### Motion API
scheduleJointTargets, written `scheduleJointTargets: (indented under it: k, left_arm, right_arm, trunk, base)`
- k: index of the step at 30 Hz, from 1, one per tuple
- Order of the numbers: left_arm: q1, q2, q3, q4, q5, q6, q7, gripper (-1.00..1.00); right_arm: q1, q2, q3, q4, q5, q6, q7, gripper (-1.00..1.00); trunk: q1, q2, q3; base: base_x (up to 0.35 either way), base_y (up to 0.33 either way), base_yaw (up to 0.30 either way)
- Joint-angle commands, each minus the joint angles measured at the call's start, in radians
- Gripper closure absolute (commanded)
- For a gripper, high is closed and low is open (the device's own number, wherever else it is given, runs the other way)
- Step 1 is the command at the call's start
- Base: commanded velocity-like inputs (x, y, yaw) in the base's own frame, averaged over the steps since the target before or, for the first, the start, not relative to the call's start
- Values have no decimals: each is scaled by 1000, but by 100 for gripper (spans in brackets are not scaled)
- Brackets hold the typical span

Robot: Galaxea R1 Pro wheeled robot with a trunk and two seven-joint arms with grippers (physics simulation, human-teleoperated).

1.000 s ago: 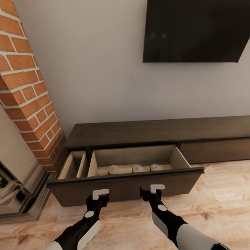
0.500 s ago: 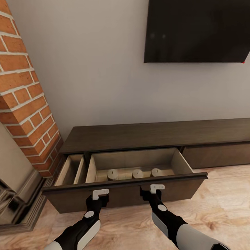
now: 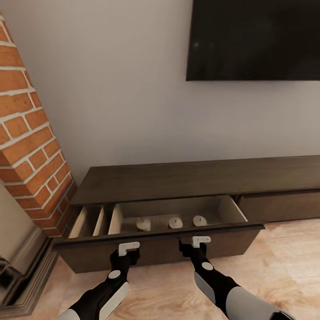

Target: Place each of the two pumpkins and all three candles from the living room inside a cabinet in the living room (use any cabinet), then make sure every cabinet is closed, and position the cauldron so it is next to a table in the living room.

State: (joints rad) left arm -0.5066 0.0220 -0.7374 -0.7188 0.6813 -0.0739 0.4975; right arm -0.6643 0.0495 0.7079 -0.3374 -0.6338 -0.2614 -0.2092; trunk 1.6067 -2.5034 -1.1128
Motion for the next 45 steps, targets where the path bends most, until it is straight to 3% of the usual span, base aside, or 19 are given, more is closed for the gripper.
scheduleJointTargets:
  k: [1, 27, 36, 45]
  left_arm:
    - [-1, 2, -8, -1, 11, -7, 7, -100]
    - [-1, 4, -9, -1, 8, -7, 7, -100]
    - [-1, 4, -10, -1, 7, -7, 7, -100]
    - [-1, 3, -13, -1, 7, -7, 8, -100]
  right_arm:
    - [-1, 0, 4, 0, -6, -5, -7, -100]
    - [-1, 0, 4, 0, -6, -5, -7, -100]
    - [-1, 0, 4, 0, -6, -5, -7, -100]
    - [-1, 0, 4, 0, -6, -4, -7, -100]
  trunk:
    - [0, 0, -1]
    - [0, 0, -1]
    - [0, 0, -1]
    - [0, 0, -1]
  base:
    - [342, 0, 0]
    - [317, 0, 0]
    - [15, 0, 0]
    - [-289, 0, 0]
